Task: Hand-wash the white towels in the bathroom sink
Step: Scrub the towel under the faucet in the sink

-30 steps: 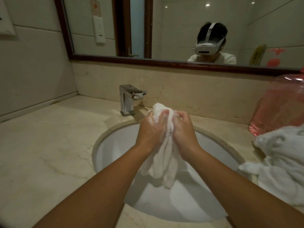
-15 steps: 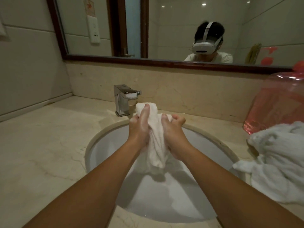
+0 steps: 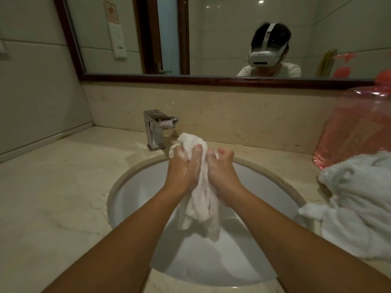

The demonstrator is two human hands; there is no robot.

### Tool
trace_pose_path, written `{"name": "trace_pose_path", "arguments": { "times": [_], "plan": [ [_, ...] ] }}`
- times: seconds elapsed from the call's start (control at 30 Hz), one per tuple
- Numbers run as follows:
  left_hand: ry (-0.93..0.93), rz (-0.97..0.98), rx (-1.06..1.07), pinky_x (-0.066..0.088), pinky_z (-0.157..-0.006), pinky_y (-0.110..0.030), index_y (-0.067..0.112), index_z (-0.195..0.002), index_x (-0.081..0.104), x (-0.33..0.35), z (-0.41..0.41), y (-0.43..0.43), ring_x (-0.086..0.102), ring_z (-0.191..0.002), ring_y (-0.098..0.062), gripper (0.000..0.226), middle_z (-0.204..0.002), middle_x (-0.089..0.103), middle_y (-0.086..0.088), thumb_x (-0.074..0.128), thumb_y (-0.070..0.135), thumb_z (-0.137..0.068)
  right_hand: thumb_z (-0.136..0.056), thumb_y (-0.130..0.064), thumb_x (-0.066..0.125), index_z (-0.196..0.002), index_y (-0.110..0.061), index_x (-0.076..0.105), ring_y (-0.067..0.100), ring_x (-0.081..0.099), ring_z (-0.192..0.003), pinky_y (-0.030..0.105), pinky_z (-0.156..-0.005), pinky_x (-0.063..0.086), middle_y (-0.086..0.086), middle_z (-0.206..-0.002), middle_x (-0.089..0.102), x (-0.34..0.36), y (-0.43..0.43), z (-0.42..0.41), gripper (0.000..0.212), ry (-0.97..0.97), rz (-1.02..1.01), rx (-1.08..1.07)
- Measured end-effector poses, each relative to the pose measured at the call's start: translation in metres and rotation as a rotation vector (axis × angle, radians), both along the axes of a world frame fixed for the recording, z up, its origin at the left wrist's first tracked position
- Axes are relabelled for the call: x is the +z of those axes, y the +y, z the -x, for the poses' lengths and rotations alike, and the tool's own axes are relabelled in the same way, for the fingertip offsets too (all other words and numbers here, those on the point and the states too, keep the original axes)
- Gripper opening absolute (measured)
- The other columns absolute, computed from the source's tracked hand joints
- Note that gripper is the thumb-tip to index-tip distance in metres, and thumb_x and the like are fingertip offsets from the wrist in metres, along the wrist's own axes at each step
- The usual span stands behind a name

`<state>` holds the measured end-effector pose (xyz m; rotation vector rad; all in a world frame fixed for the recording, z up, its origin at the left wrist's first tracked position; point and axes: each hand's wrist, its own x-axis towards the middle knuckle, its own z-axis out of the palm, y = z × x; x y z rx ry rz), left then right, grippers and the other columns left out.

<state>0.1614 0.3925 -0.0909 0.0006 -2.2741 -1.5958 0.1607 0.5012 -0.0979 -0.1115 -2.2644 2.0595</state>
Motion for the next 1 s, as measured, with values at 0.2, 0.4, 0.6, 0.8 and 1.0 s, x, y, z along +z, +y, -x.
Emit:
{"name": "trace_pose_path", "arguments": {
  "times": [0.2,0.4,0.6,0.8,1.0],
  "plan": [
    [-0.122,-0.009,0.027,0.048,-0.100,-0.043,0.022,-0.135,0.020,-0.002,0.003,-0.007,0.058,-0.108,-0.028,0.048,-0.130,0.052,-0.009,0.051,0.046,-0.106,-0.104,-0.033,0.058,-0.117,-0.014,0.063,0.030,0.075,-0.090,0.044,-0.075,0.063,0.013,-0.105,0.074,0.000,0.003,0.005,0.024,-0.075,0.272,-0.008],
    [0.027,-0.200,-0.027,0.058,-0.089,-0.044,0.031,-0.127,0.050,-0.003,0.000,0.009,0.068,-0.097,-0.016,0.027,-0.108,0.067,0.005,0.051,0.048,-0.105,-0.111,-0.034,0.047,-0.128,-0.023,0.046,0.016,0.067,-0.102,0.039,-0.091,0.057,-0.002,-0.110,0.065,0.010,0.002,0.000,0.020,0.183,0.098,-0.019],
    [0.146,-0.182,-0.095,0.057,-0.081,-0.031,0.028,-0.112,0.065,0.000,-0.001,0.015,0.070,-0.093,-0.012,0.016,-0.101,0.073,0.005,0.056,0.038,-0.104,-0.112,-0.034,0.040,-0.127,-0.021,0.042,0.022,0.062,-0.106,0.044,-0.098,0.054,-0.001,-0.110,0.058,0.019,0.015,0.008,0.020,0.102,0.205,-0.203],
    [0.114,-0.145,0.047,0.055,-0.076,-0.032,0.028,-0.117,0.053,-0.002,0.006,0.016,0.066,-0.092,-0.012,0.014,-0.103,0.066,0.005,0.051,0.037,-0.108,-0.114,-0.036,0.031,-0.131,-0.022,0.032,0.026,0.063,-0.107,0.049,-0.099,0.055,0.005,-0.109,0.058,0.016,-0.016,-0.020,0.022,0.102,0.136,-0.089],
    [0.163,-0.222,-0.041,0.055,-0.074,-0.031,0.020,-0.118,0.055,0.001,-0.015,0.029,0.067,-0.090,-0.015,0.017,-0.098,0.067,0.003,0.052,0.033,-0.107,-0.111,-0.021,0.036,-0.117,-0.016,0.039,0.022,0.060,-0.096,0.038,-0.088,0.053,0.007,-0.112,0.057,0.032,-0.005,0.005,0.009,0.123,0.289,-0.232]
  ]
}}
